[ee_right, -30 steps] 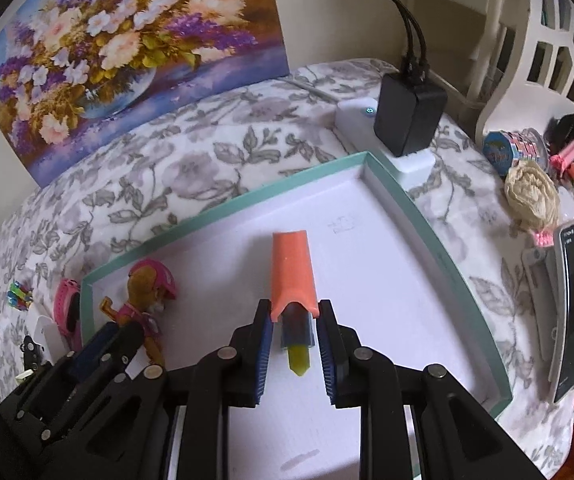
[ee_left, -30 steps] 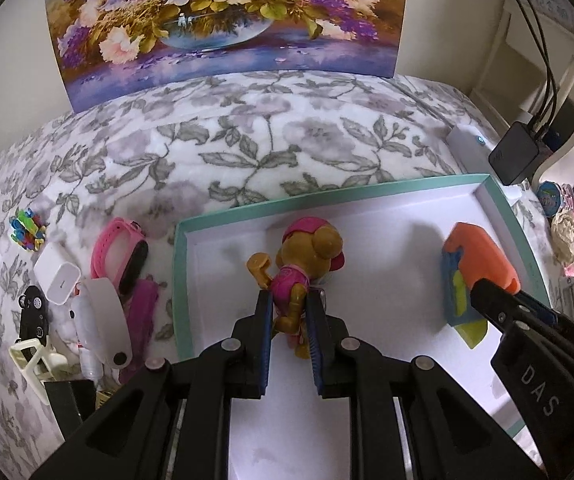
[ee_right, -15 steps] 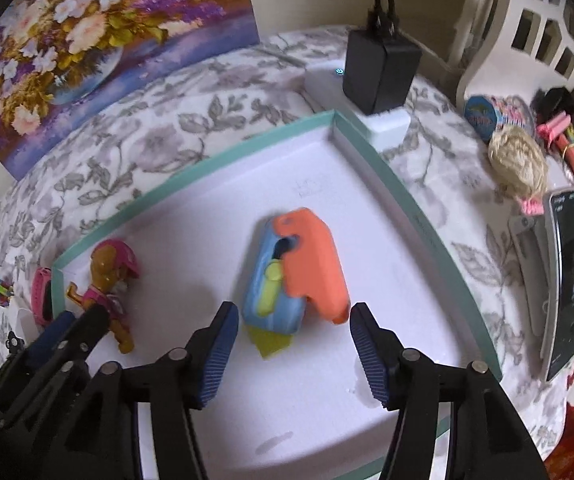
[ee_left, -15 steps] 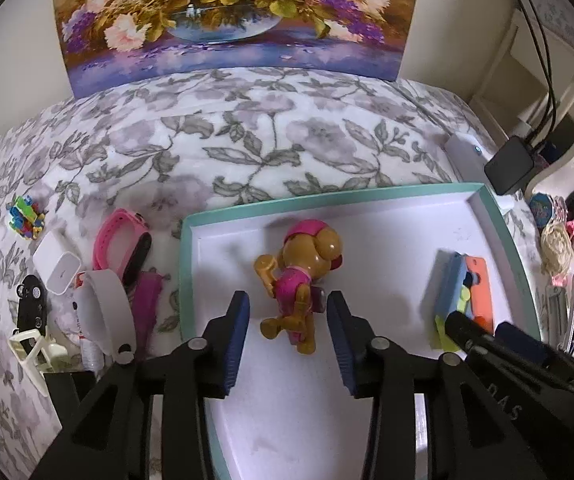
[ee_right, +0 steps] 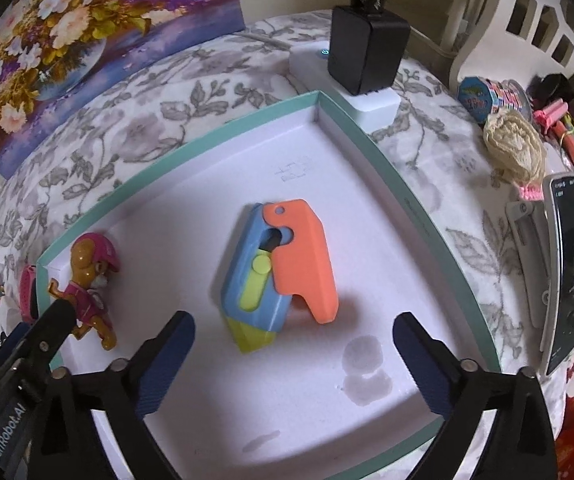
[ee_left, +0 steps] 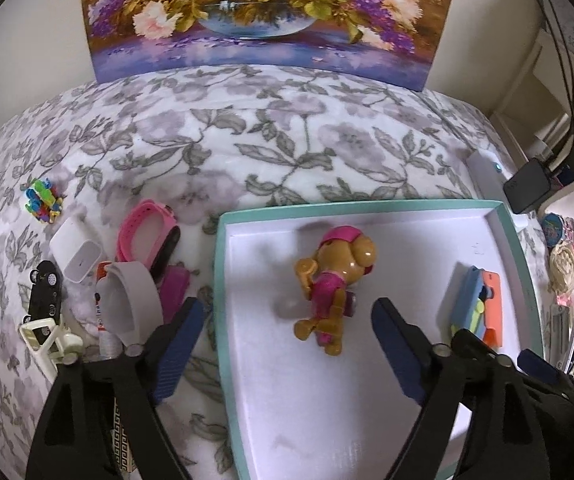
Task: Organize rigid objects
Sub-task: 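Open the right tool to drop the toy gun while the left tool releases the dog, then withdraw both open tools from the tray back over the remaining objects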
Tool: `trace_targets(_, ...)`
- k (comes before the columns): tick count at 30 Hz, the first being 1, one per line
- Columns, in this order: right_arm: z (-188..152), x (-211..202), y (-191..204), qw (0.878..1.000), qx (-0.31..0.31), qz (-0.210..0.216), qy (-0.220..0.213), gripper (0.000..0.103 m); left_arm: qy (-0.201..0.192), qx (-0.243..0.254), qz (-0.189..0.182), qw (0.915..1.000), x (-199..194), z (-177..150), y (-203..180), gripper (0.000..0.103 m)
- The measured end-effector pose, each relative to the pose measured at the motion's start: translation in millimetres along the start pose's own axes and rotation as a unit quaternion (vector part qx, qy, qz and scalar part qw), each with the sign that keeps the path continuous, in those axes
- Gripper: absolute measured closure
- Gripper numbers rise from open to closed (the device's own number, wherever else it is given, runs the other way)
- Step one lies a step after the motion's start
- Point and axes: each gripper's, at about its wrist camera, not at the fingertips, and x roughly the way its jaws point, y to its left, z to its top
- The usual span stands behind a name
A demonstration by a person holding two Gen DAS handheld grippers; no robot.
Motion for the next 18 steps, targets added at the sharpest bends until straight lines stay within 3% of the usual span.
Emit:
trace_targets(11,0,0,0,1.0,0.002,-0.007,0.002,0.0,-0.005,-0.028,0.017,0.9995,-9,3,19,0.014)
trace_targets(18,-3,-24,14,1.0,-0.009,-0.008,-0.021,0.0,-0.012,-0.044,0.032,0.9984,-26,3,40,0.014)
